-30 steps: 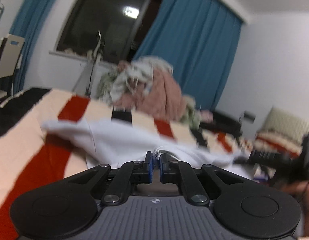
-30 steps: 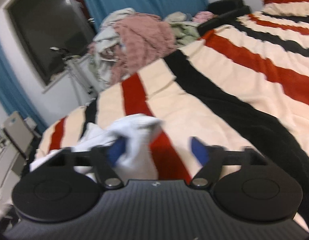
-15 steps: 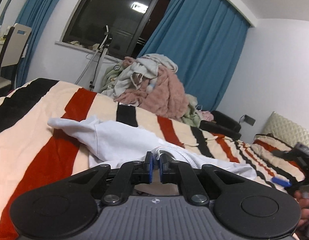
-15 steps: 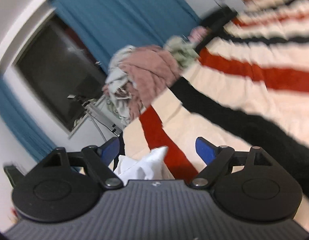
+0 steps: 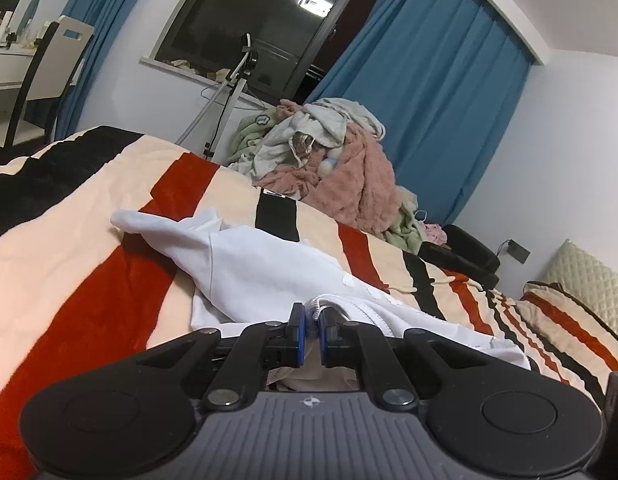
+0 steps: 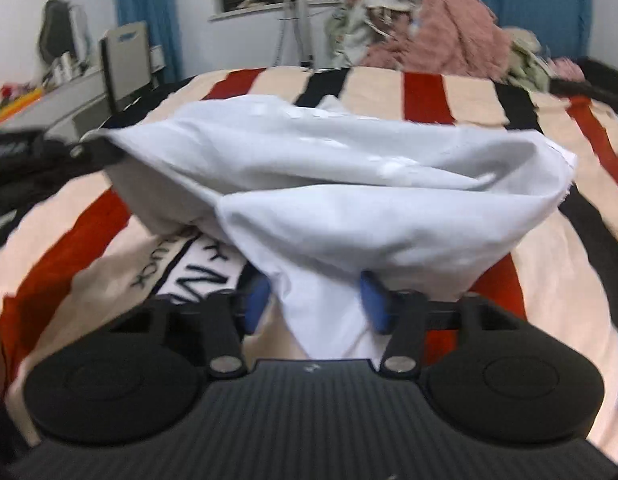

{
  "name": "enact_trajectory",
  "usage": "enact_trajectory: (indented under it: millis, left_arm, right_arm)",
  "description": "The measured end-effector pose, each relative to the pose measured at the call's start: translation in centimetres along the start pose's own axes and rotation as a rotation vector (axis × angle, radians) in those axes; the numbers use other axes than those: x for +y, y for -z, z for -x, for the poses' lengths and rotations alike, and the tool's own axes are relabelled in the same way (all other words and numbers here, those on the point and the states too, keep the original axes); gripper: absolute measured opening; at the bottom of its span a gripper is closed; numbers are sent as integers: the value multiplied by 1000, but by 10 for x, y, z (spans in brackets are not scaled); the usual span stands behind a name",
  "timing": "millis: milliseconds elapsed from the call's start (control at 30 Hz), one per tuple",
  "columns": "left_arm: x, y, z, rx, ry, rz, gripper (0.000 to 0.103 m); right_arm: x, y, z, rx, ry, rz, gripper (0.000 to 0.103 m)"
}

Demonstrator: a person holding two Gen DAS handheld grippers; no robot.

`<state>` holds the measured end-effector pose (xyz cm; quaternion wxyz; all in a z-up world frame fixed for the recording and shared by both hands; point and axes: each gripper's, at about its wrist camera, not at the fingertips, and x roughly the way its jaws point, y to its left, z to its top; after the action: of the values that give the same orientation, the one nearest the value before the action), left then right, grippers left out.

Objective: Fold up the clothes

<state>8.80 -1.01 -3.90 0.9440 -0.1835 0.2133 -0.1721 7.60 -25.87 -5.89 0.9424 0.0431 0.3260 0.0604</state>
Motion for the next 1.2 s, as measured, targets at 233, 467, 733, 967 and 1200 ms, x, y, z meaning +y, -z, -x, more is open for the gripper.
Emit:
enact_trajectory:
  millis: [233, 467, 733, 967, 1200]
  left_arm:
    - [-3, 3, 3, 1, 17, -16, 7]
    - [-7, 5, 8, -1, 70, -26, 7]
    - [-16, 14, 1, 55, 103, -77, 7]
    - [-12, 12, -1, 53, 100, -60, 7]
    - [-10, 9, -3, 58, 93, -44, 7]
  right_arm:
    - [-33, -9, 76, -310, 25, -189, 8]
    - [-96, -5, 111, -494, 240, -462, 7]
    - [-168, 44, 82, -244, 519, -1025, 10]
    - [-122, 13, 84, -291, 330, -692, 77]
    - [17, 3, 34, -138, 61, -19, 76]
